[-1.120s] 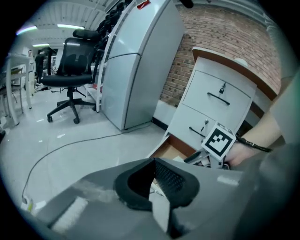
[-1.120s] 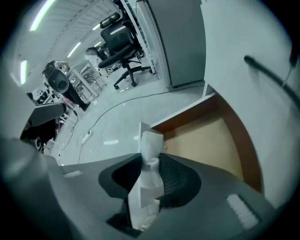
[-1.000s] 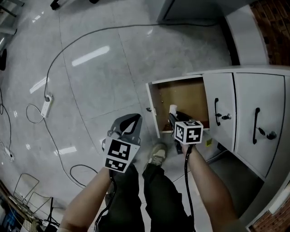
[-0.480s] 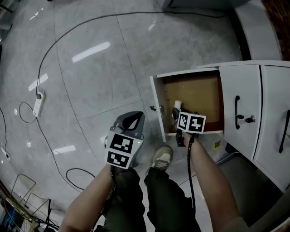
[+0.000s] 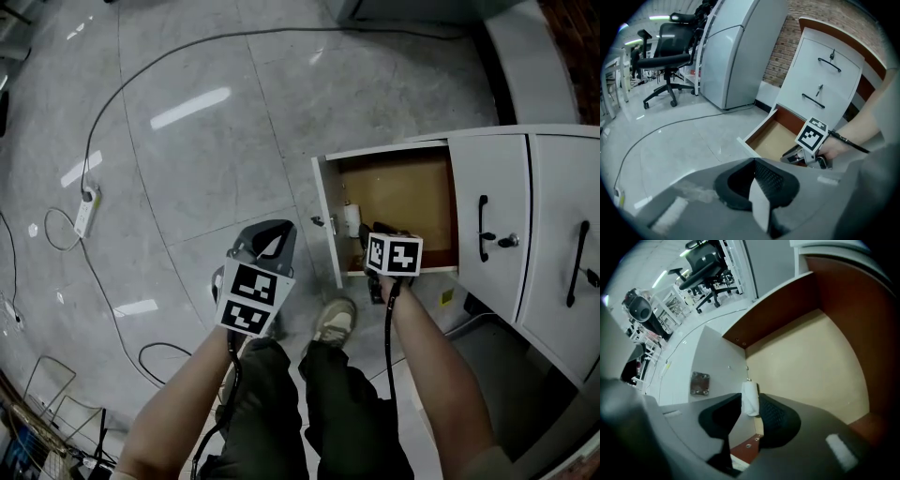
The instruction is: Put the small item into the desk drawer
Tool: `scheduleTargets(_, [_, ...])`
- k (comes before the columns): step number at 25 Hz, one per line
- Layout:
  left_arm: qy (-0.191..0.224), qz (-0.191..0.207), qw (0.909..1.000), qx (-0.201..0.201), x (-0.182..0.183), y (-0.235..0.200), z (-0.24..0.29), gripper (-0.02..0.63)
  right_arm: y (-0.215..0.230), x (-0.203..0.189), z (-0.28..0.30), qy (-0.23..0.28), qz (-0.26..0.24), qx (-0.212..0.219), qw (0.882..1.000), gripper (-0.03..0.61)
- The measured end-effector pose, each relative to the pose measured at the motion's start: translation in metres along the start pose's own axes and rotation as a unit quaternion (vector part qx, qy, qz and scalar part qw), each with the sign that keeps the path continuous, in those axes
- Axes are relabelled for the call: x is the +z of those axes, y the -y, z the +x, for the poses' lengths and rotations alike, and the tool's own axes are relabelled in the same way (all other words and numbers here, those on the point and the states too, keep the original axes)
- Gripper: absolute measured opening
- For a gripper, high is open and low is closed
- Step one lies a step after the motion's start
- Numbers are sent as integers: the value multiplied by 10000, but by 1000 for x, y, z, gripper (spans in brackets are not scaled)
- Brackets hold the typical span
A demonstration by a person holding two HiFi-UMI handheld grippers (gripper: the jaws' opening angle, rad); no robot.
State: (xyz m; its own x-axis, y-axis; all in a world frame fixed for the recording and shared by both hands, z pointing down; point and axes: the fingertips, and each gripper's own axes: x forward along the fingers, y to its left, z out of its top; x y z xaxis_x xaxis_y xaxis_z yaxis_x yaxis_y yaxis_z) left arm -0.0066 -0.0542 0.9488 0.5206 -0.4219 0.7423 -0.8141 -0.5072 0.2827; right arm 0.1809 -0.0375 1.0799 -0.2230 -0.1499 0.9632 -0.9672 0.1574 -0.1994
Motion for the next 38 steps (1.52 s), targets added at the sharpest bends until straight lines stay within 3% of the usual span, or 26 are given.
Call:
scheduleTargets(9, [226, -19, 9997, 57, 74, 2, -76, 3, -54, 63, -123, 632, -150, 399, 9971, 44])
scheduleTargets(14, [416, 415, 9981, 203, 125, 11, -138, 3, -91, 95, -222, 1185, -500, 591, 9899, 15])
scheduleTargets(24, [776, 961, 9913, 451, 215, 38, -258, 3, -148, 128, -414, 2113, -629, 850, 9717, 5])
scheduleTargets(30, [1222, 1279, 9837, 319, 285, 83, -332, 3, -185, 141, -535, 2899, -280, 1017, 9512, 3])
scheduleTargets(34, [1502, 1432, 9778, 281, 324, 106, -382, 3, -210, 148, -610, 3431, -483, 977, 9330, 3])
scheduleTargets(38, [1651, 1851, 9683, 305, 353, 129, -434, 3, -225, 154, -681, 4015, -746, 855, 9088, 3])
